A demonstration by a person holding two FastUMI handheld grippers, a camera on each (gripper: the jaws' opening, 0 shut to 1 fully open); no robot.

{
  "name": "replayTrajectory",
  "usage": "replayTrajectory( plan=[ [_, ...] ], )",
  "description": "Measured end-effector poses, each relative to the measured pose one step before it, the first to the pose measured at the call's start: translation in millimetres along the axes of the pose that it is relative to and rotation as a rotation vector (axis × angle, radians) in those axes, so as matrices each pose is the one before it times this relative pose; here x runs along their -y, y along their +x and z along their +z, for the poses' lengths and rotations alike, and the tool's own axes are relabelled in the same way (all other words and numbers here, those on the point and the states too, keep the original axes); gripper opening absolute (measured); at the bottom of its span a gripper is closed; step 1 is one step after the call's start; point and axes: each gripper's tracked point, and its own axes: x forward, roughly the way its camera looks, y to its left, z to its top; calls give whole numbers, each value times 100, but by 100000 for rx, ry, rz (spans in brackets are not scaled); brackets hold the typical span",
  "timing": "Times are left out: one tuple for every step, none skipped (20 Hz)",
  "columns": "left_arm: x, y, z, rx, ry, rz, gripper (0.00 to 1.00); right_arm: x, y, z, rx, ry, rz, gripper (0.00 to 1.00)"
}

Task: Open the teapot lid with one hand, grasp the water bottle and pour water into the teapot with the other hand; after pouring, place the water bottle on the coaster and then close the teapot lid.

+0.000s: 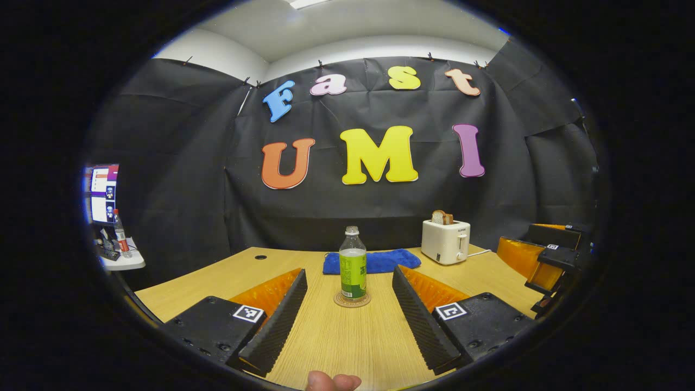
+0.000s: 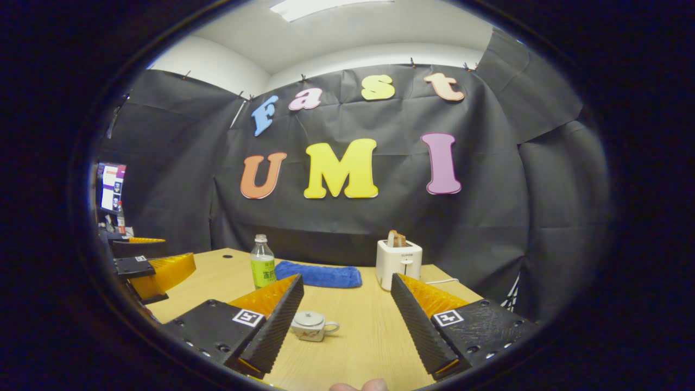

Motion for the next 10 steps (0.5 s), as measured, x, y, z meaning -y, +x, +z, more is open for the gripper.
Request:
replayTrajectory(
  plan=[
    [-23,-148,301,669,1298,-276,99,-206,-239,-117,-166,-671,-531,97],
    [-237,-77,228,598,762,547,99,-127,-121,-17,137,-520,-638,97],
    [-231,-85,-84,8,348,409,98,-131,-65,-3,-22,-420,-530,97],
    [-361,3,-13,-147,-293,702,98,-74,-142,9,53,-180,-809,97],
    [-72,-13,-34,-281,-507,464,99,-52,-182,212,343,211,-989,97],
    [-109,64,133,117,-705,418,98,105,-111,185,568,58,-1449,97],
    [-199,-14,-1,-143,-412,526,99,114,-184,260,744,167,-1562,96],
    [-121,-56,32,205,-372,454,99,-29,-79,261,925,376,-1446,96],
    [109,117,-62,-52,-75,-245,99,-58,-163,188,493,118,-793,96],
    [69,5,13,154,63,-15,98,-142,-91,86,253,-71,-548,96]
  ],
)
